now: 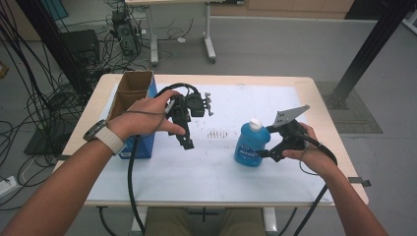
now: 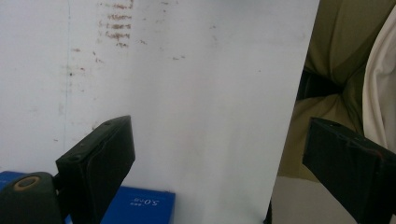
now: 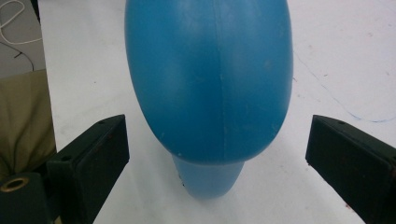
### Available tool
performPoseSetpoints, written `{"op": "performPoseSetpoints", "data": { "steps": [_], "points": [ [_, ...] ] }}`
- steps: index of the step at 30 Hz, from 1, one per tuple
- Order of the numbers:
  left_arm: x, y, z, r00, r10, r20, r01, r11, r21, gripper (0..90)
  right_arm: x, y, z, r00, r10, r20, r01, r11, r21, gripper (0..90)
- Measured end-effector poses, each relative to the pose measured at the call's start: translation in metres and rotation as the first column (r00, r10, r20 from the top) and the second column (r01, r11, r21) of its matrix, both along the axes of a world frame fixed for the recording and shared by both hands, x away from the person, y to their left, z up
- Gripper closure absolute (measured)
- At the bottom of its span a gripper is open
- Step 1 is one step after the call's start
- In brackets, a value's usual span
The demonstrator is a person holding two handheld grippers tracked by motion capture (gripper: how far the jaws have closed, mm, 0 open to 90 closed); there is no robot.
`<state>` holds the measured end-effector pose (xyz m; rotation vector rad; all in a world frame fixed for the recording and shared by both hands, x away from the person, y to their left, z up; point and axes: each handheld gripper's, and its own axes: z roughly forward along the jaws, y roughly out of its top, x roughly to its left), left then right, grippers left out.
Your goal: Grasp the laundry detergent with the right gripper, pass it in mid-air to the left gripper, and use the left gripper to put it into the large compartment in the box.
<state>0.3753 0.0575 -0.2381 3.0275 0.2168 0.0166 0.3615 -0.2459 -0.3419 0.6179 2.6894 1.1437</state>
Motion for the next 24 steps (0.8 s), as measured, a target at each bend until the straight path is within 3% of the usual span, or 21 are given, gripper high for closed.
{"op": "performPoseSetpoints", "data": {
  "steps": [24],
  "points": [
    [0.0003, 0.0007, 0.0001, 1.0, 0.001, 0.001, -0.001, 1.0, -0.001, 9.6, 0.0004, 0.0, -0.0012, 1.0, -0.005, -0.004, 0.005, 1.0, 0.007, 5.7]
  ]
}}
